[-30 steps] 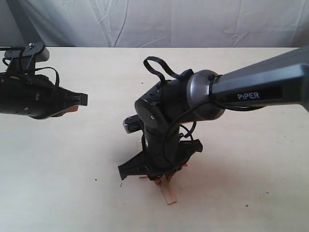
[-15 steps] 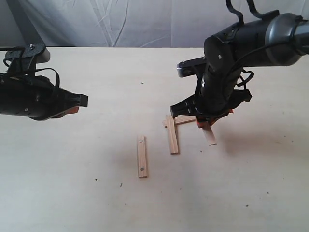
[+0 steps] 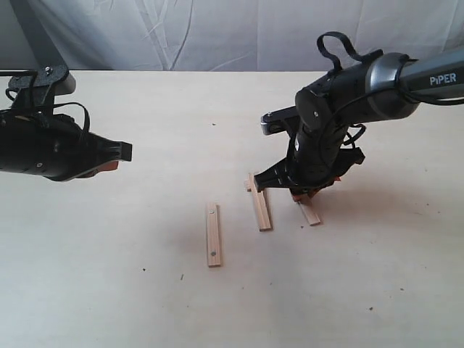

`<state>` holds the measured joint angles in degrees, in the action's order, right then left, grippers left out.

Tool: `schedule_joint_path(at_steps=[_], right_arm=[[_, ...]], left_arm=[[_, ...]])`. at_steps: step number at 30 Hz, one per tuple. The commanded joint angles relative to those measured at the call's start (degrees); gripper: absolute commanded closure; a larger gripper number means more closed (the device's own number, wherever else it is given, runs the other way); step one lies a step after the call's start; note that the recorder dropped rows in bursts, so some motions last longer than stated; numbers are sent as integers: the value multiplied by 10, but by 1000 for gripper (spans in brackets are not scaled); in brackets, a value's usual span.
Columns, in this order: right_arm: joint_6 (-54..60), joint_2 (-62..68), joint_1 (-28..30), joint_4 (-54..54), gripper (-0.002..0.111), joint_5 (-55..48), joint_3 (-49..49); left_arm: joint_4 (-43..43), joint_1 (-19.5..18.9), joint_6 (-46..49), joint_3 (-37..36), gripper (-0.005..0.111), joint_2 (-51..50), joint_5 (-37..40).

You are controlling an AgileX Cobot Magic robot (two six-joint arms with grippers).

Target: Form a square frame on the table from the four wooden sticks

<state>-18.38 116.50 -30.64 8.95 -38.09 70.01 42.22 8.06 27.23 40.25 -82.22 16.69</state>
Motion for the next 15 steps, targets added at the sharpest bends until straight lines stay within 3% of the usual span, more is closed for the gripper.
schedule_joint_path(at_steps=[1, 15], right_arm=[[4, -3, 3, 13, 108, 5, 0], [-2, -21, 3, 65, 108, 16, 10]], left_arm=[[2, 1, 0, -3, 107, 5, -2], [2, 1, 1, -3, 107, 5, -4]])
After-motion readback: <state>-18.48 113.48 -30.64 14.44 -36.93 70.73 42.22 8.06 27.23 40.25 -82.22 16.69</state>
